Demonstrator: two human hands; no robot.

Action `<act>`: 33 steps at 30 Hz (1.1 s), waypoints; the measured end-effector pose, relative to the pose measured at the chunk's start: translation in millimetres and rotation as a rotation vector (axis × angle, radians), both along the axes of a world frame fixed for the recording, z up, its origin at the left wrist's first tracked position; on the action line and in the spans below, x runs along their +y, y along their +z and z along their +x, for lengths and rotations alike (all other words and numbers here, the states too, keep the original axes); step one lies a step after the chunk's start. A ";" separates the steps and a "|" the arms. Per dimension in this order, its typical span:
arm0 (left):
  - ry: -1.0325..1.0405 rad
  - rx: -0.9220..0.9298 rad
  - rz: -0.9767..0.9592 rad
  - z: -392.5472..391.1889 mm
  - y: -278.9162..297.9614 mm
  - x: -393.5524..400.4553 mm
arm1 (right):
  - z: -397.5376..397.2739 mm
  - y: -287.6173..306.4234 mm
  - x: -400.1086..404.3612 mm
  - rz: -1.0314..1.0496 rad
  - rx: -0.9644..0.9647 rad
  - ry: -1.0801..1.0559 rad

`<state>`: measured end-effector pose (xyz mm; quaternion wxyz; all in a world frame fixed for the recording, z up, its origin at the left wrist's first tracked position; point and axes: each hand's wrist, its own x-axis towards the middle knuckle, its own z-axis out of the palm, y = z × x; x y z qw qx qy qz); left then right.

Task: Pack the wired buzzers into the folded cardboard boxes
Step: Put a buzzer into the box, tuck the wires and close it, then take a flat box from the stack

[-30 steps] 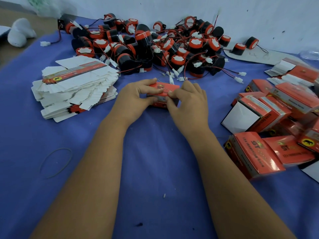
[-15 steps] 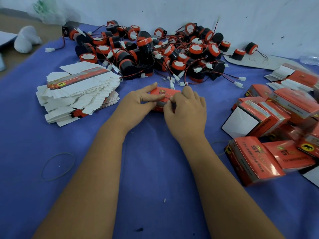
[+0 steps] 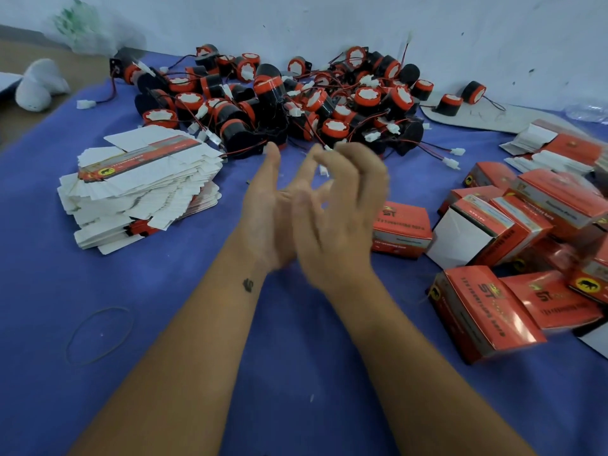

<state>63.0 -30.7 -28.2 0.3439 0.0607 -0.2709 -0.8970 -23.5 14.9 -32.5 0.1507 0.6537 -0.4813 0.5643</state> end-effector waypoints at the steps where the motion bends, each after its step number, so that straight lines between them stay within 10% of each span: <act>1: -0.027 0.024 -0.029 -0.7 -2.5 -0.1 | 9.7 -1.9 0.7 0.063 -0.040 0.056; 5: 0.399 -0.115 -0.171 -0.7 6.3 -0.4 | 18.3 -4.1 -3.6 0.253 -0.337 0.276; 12: 1.520 -1.169 -0.675 51.9 16.8 -8.0 | -24.9 -3.5 -28.9 0.509 -0.923 -0.052; 17: 1.153 -2.097 -0.733 71.9 1.6 -17.8 | -60.7 -2.0 -34.1 0.366 -1.082 -0.283; 33: 1.282 -2.108 -0.873 59.2 12.1 -16.9 | -50.5 -7.0 -28.1 0.450 -0.739 -0.174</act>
